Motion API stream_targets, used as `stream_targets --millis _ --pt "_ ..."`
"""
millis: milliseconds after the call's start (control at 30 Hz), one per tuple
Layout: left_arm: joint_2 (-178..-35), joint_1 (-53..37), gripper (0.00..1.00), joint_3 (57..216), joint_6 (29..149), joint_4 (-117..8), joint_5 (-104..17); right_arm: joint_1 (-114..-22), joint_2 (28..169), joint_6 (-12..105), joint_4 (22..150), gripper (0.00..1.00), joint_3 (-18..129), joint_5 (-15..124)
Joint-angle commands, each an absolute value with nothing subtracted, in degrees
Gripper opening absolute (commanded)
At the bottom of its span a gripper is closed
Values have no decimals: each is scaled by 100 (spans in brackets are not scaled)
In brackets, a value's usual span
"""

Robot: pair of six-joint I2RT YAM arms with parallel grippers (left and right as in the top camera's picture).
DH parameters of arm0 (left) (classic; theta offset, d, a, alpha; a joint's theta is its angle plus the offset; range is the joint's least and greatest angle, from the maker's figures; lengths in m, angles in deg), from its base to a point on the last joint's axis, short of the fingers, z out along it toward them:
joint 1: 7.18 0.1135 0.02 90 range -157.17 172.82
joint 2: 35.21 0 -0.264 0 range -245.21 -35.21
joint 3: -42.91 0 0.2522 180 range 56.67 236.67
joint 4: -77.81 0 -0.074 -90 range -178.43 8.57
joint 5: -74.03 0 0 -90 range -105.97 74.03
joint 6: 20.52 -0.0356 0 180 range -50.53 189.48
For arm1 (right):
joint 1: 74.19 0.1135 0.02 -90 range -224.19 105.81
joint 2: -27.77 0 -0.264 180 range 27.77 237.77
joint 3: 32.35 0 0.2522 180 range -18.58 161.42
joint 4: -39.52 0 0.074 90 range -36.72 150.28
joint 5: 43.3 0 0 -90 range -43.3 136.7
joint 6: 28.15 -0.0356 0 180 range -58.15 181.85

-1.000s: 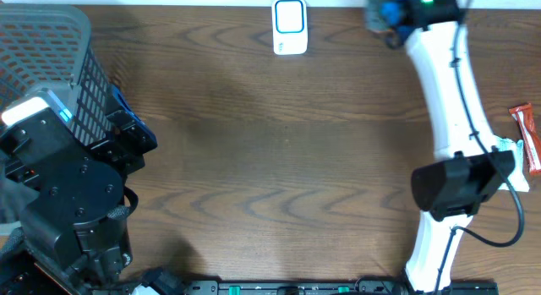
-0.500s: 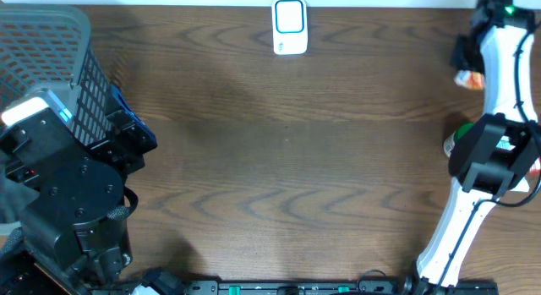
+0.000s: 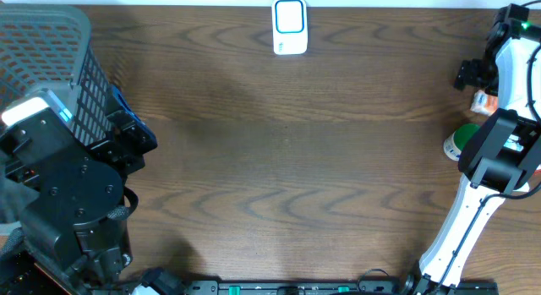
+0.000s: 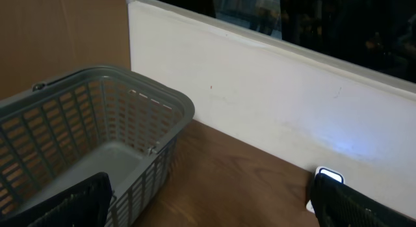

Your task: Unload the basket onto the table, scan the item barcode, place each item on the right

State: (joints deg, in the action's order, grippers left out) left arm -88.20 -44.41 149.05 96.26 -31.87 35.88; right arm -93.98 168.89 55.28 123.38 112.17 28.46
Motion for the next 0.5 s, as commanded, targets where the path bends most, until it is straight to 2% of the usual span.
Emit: stream_targets --millis 0,133,300,467 --pt "-8831 -4421 98 14903 9630 -3185 3726 -9381 16366 5327 12378 99 11270 2774" --pt "-8831 -4421 98 14903 9630 -3187 3726 -9357 15789 5150 12400 99 11270 3279" --pt "-8831 -4421 98 14903 9630 -3185 3726 -9308 15059 4977 12644 99 11270 5277" --pt "-8831 -4421 98 14903 9630 -3185 3726 -9000 14926 4857 13300 99 11270 5670"
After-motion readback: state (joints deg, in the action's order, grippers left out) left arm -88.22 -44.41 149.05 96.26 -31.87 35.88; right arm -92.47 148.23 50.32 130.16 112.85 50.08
